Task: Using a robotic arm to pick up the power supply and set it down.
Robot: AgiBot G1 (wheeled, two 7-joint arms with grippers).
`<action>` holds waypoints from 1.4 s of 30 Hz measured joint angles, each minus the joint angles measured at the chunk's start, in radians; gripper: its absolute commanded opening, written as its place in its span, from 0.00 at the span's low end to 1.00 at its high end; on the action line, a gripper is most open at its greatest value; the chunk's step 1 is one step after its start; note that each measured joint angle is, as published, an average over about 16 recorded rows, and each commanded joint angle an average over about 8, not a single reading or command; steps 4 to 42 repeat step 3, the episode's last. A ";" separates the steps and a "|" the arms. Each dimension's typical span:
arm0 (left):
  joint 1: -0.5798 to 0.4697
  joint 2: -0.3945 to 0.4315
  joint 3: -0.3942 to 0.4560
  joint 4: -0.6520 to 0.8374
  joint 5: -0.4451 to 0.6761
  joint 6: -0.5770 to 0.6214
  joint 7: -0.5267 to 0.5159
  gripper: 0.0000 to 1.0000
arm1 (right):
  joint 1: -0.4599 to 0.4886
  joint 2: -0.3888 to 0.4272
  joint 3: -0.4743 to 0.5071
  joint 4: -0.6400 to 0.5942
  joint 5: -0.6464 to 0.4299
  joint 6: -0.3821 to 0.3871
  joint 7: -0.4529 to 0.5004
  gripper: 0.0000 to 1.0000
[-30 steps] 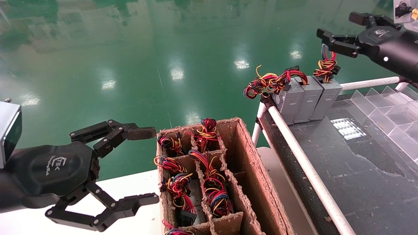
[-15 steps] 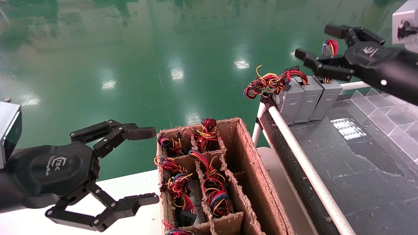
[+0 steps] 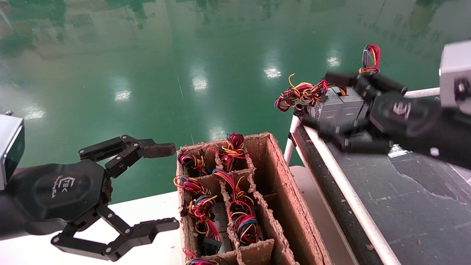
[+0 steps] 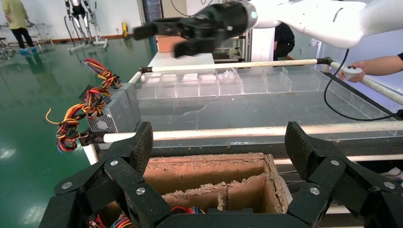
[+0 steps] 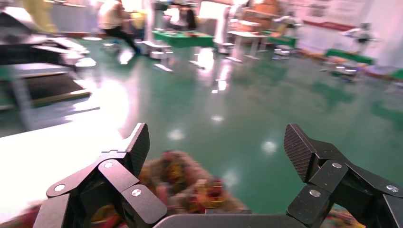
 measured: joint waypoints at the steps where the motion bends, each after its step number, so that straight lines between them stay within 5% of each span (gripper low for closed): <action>1: 0.000 0.000 0.000 0.000 0.000 0.000 0.000 1.00 | -0.006 0.003 0.000 0.011 0.004 -0.006 0.005 1.00; 42: 0.000 0.000 0.000 0.000 0.000 0.000 0.000 1.00 | -0.019 0.010 0.001 0.032 0.012 -0.019 0.014 1.00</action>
